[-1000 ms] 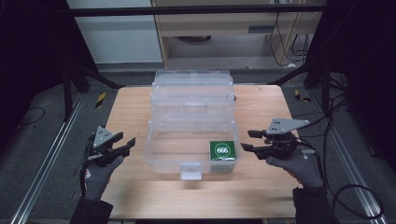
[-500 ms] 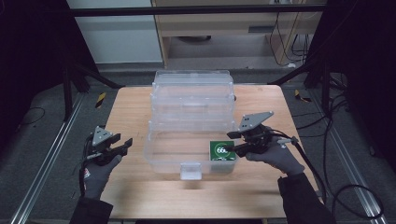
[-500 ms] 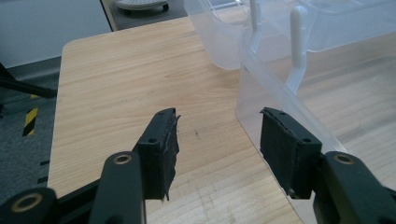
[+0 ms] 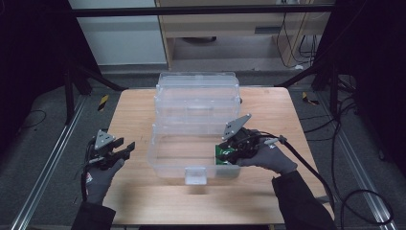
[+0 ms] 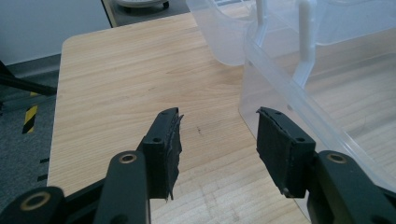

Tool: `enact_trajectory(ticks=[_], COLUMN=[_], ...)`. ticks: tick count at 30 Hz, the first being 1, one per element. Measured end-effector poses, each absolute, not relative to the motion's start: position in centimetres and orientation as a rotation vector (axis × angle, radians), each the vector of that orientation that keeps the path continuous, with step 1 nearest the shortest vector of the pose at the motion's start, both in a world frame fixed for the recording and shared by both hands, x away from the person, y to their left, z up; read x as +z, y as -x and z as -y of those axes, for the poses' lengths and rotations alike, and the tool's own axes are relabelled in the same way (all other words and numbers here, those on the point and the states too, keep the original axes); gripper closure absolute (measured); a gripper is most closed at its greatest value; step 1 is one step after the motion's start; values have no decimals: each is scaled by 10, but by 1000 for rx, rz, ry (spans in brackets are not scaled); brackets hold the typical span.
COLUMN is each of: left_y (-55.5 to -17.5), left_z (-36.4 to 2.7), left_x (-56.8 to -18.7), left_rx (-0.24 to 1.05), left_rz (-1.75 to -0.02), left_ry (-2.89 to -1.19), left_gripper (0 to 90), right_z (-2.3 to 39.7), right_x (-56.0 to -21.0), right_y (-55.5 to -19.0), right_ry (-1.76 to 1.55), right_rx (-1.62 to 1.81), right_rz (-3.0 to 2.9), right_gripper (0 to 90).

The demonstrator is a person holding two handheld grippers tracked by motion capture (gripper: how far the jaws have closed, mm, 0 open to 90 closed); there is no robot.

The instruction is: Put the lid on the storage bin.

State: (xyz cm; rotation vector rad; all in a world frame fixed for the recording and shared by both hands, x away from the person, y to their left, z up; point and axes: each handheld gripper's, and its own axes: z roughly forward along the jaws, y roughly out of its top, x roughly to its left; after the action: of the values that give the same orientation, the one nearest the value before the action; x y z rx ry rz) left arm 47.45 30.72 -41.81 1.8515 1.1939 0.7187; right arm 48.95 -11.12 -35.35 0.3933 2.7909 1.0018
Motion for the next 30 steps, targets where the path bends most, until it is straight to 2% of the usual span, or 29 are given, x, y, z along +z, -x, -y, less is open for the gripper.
enact_trajectory(ticks=[12, 30], left_y=[-473, -475], left_z=[-312, -313], left_x=[-416, -416], left_rx=[730, 695], left_rz=[-1205, -1197], left_ry=[-1832, -1814], left_gripper=[484, 501], right_z=[79, 57], right_x=[-370, -393], right_y=[-495, -499], right_ry=[-318, -258], right_rx=[899, 737], right_rz=[-2908, -3038], right_gripper=[550, 566])
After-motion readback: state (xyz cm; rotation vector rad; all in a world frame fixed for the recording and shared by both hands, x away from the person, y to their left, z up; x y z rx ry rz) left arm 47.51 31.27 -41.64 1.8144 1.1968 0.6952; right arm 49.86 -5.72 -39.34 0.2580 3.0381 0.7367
